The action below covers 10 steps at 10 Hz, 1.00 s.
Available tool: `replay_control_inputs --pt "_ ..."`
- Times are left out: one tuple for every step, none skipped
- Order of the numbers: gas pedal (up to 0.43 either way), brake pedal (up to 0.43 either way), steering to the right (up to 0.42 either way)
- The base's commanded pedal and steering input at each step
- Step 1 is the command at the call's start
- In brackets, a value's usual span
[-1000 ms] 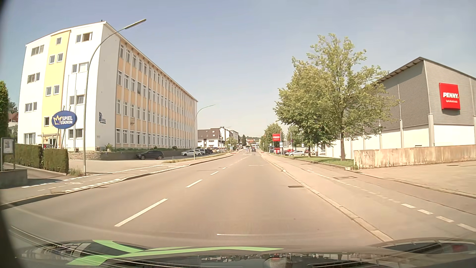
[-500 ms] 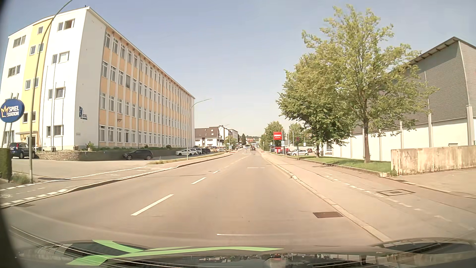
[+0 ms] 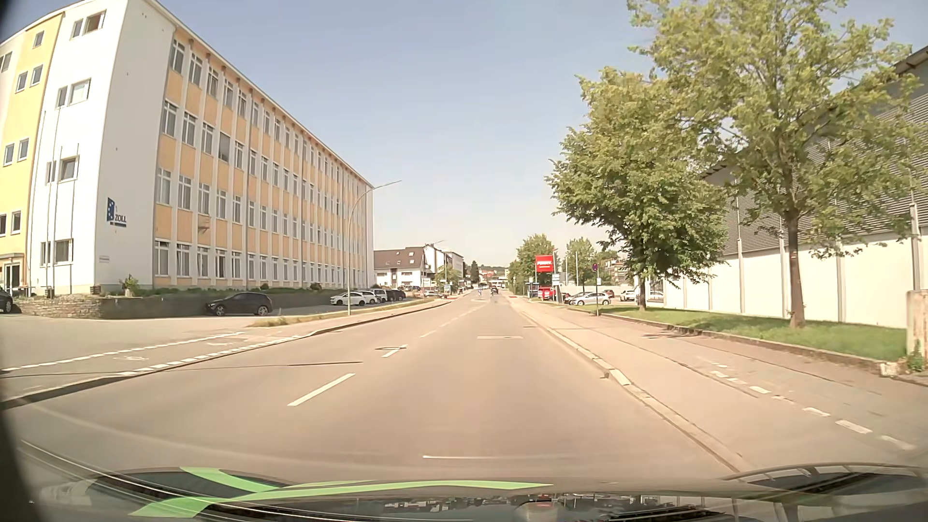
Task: Follow the waypoints while adhering to traffic rules and regulations
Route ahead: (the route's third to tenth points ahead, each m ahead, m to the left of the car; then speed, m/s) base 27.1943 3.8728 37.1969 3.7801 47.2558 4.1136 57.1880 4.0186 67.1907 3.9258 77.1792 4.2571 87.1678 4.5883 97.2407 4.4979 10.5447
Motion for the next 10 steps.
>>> replay_control_inputs --pt "0.098 0.000 -0.006" --pt "0.098 0.000 -0.006" --pt "0.098 0.000 -0.007" --pt "0.098 0.000 -0.007" --pt "0.098 0.000 -0.007" --pt "0.098 0.000 -0.006" --pt "0.098 0.000 -0.007" --pt "0.098 0.000 -0.006" --pt "0.098 0.000 -0.004" --pt "0.098 0.000 -0.004"
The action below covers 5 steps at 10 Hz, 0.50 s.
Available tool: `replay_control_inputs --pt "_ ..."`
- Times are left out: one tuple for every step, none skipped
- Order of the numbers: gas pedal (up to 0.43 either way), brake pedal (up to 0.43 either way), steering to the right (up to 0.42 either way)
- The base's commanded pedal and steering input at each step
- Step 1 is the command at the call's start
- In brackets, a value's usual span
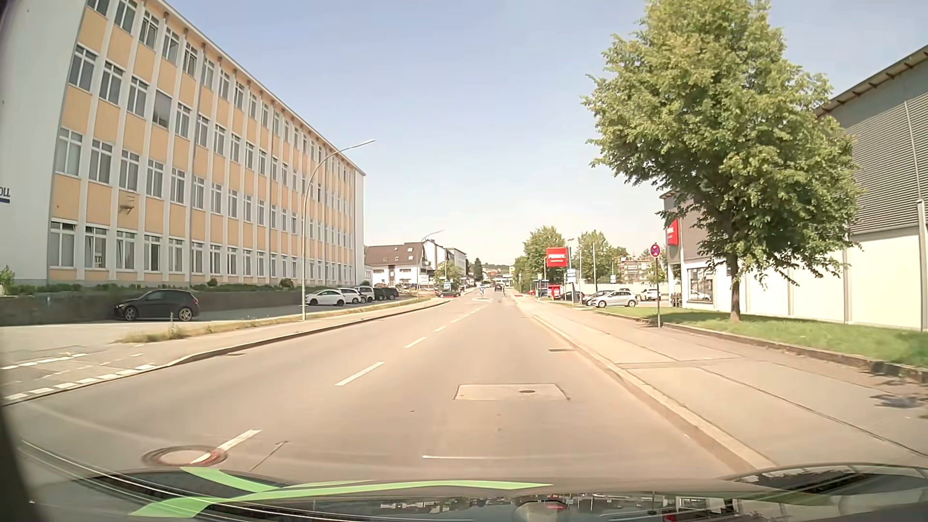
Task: Follow the waypoints while adhering to traffic rules and regulations
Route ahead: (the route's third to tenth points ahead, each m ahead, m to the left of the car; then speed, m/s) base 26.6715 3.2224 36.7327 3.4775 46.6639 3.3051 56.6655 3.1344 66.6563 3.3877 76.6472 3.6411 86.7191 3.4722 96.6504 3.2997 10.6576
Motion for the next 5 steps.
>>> replay_control_inputs --pt "0.098 0.000 -0.004" --pt "0.098 0.000 -0.004" --pt "0.098 0.000 -0.003" --pt "0.098 0.000 -0.003" --pt "0.098 0.000 -0.002"
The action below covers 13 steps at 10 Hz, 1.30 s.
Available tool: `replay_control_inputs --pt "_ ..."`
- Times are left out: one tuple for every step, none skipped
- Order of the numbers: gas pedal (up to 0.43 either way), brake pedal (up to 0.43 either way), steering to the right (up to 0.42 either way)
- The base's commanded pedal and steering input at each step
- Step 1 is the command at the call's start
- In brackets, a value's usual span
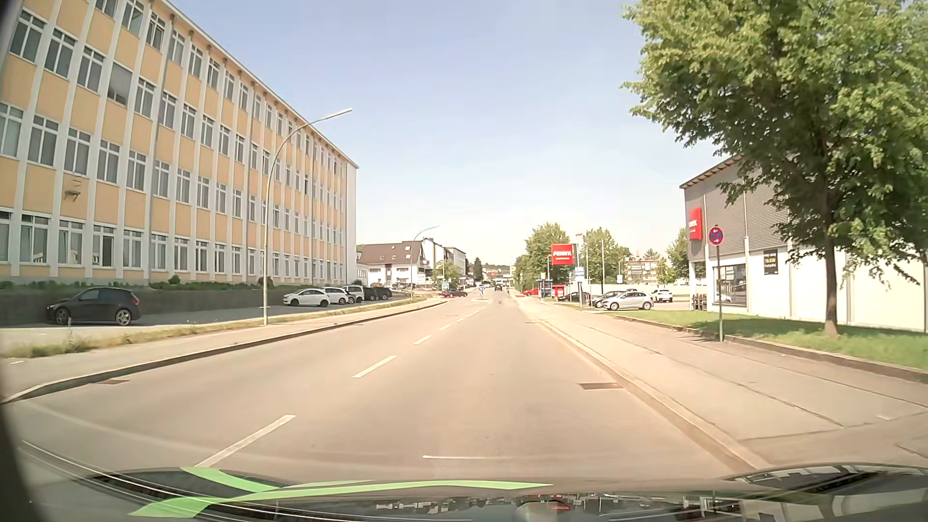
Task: Follow the waypoints while adhering to traffic rules and regulations
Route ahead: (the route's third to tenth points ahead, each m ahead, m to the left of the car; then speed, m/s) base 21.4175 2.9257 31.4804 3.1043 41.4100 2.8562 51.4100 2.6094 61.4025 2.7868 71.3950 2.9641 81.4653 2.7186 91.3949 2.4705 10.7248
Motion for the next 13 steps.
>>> replay_control_inputs --pt "0.098 0.000 -0.002" --pt "0.098 0.000 -0.002" --pt "0.098 0.000 -0.002" --pt "0.098 0.000 -0.002" --pt "0.098 0.000 -0.002" --pt "0.098 0.000 -0.002" --pt "0.098 0.000 -0.002" --pt "0.098 0.000 -0.003" --pt "0.098 0.000 -0.003" --pt "0.098 0.000 -0.003" --pt "0.098 0.000 -0.003" --pt "0.098 0.000 -0.003" --pt "0.098 0.000 -0.003"
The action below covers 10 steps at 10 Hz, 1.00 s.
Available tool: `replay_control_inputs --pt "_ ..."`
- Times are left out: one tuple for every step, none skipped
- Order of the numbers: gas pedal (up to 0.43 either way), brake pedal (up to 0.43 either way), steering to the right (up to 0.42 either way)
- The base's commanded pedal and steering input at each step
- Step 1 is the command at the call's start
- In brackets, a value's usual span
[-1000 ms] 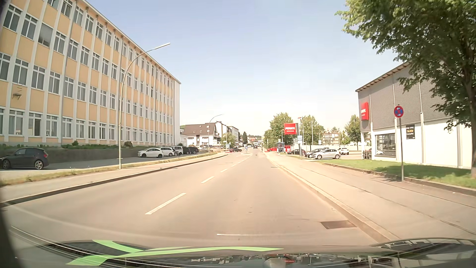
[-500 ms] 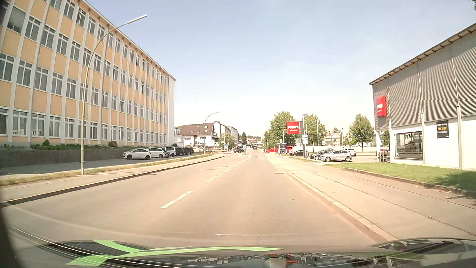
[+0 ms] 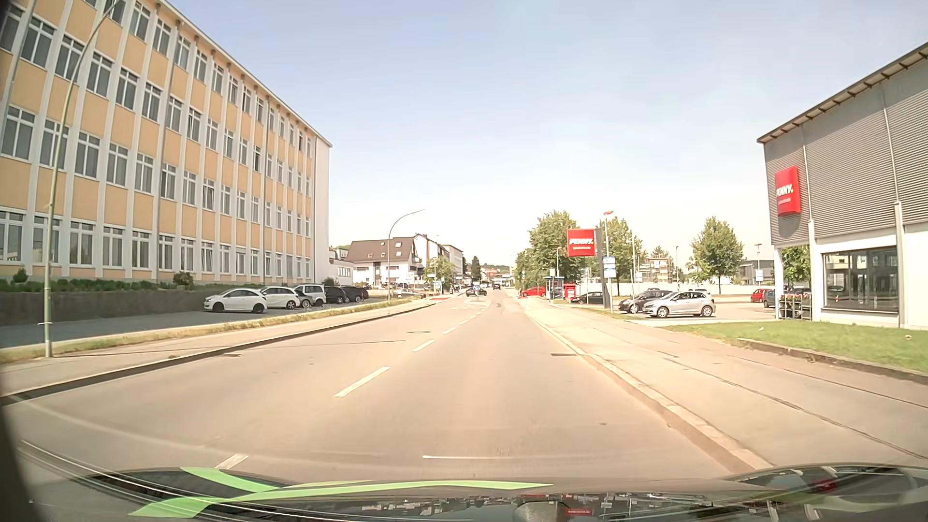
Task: Follow the waypoints while adhering to traffic rules and regulations
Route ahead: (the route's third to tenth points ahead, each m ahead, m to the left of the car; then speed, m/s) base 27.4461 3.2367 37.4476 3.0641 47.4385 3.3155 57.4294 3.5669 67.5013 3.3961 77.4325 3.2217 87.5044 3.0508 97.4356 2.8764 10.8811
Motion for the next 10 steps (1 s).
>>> replay_control_inputs --pt "0.098 0.000 -0.003" --pt "0.098 0.000 -0.003" --pt "0.098 0.000 -0.003" --pt "0.098 0.000 -0.003" --pt "0.098 0.000 -0.003" --pt "0.098 0.000 -0.003" --pt "0.098 0.000 -0.003" --pt "0.098 0.000 -0.003" --pt "0.098 0.000 -0.003" --pt "0.098 0.000 -0.003"
